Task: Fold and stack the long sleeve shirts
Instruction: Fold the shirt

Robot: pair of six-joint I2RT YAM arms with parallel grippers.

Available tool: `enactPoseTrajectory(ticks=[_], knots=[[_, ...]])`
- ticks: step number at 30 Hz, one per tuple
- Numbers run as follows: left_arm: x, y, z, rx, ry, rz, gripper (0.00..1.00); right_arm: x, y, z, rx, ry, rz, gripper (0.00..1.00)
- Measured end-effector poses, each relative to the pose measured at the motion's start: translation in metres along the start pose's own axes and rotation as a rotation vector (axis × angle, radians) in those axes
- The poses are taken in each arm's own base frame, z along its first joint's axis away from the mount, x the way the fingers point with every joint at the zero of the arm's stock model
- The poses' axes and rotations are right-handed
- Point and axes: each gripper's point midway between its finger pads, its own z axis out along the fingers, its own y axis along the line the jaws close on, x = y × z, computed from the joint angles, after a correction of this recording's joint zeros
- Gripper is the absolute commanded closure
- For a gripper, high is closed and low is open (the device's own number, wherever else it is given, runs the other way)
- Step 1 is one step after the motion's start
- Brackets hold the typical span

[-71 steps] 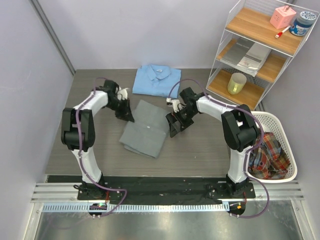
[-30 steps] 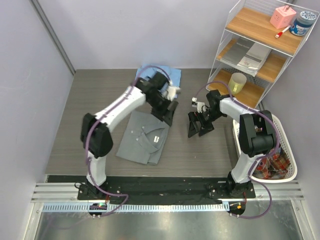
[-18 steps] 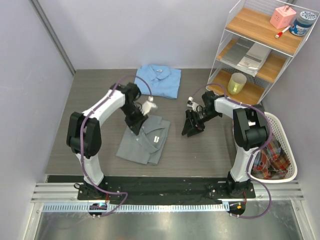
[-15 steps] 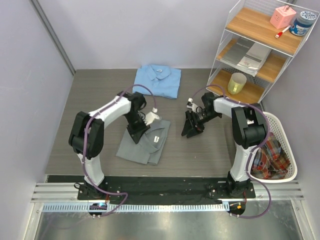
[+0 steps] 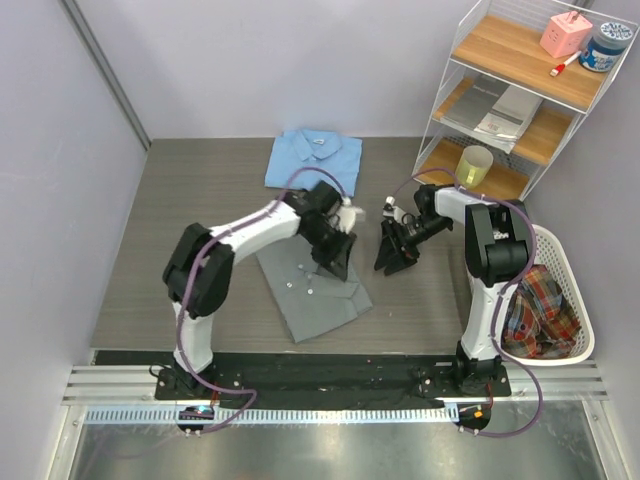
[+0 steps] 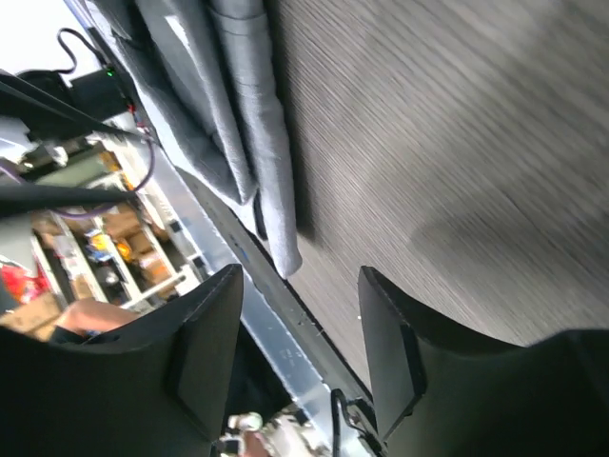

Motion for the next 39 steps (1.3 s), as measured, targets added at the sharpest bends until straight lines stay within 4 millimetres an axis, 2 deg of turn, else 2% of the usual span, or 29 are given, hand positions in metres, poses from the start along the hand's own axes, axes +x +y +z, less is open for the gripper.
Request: enactPoseTrajectory(ticks=[2, 3, 5, 6, 8, 10, 11, 12, 13, 14, 17, 21, 25, 29, 35, 39], knots=[[-0.027, 0.014, -0.034, -0.005, -0.134, -0.081, 0.57, -0.003, 0.004, 0.001, 0.015, 0.01, -0.03, 0.37], [-0.041, 0.029, -0.06, -0.02, -0.218, -0.13, 0.55, -0.004, 0.006, 0.003, 0.026, 0.02, -0.052, 0.36], [-0.055, 0.059, -0.108, -0.063, -0.352, -0.206, 0.54, -0.004, 0.011, 0.009, 0.046, 0.042, -0.09, 0.35], [-0.057, 0.078, -0.132, -0.096, -0.41, -0.246, 0.54, -0.005, 0.015, 0.014, 0.055, 0.058, -0.112, 0.34], [-0.053, 0.108, -0.165, -0.156, -0.477, -0.301, 0.54, -0.004, 0.019, 0.024, 0.069, 0.089, -0.143, 0.34], [-0.041, 0.135, -0.184, -0.2, -0.496, -0.351, 0.53, -0.001, 0.02, 0.036, 0.089, 0.13, -0.177, 0.38], [-0.033, 0.145, -0.188, -0.214, -0.486, -0.374, 0.53, 0.002, 0.02, 0.043, 0.1, 0.155, -0.193, 0.44], [-0.025, 0.153, -0.191, -0.222, -0.474, -0.399, 0.54, 0.006, 0.019, 0.049, 0.113, 0.181, -0.205, 0.62], [-0.017, 0.16, -0.191, -0.226, -0.46, -0.418, 0.54, 0.01, 0.016, 0.054, 0.125, 0.205, -0.212, 0.72], [-0.009, 0.166, -0.192, -0.224, -0.447, -0.434, 0.56, 0.014, 0.014, 0.058, 0.135, 0.23, -0.221, 0.86], [0.015, 0.172, -0.19, -0.197, -0.4, -0.458, 0.57, 0.021, 0.0, 0.065, 0.177, 0.295, -0.214, 0.98], [0.036, 0.166, -0.18, -0.143, -0.337, -0.403, 0.6, 0.014, -0.01, 0.056, 0.21, 0.335, -0.183, 0.99], [0.054, 0.148, -0.169, -0.064, -0.266, -0.311, 0.62, -0.016, -0.021, 0.038, 0.285, 0.344, -0.257, 0.99], [0.068, 0.138, -0.162, -0.016, -0.216, -0.209, 0.64, -0.038, -0.026, 0.031, 0.36, 0.356, -0.46, 0.99], [0.089, 0.125, -0.157, 0.03, -0.179, -0.052, 0.64, -0.037, -0.022, 0.035, 0.472, 0.495, -0.88, 0.99], [0.096, 0.115, -0.161, 0.026, -0.187, 0.036, 0.64, -0.04, -0.019, 0.039, 0.497, 0.571, -1.086, 0.99]])
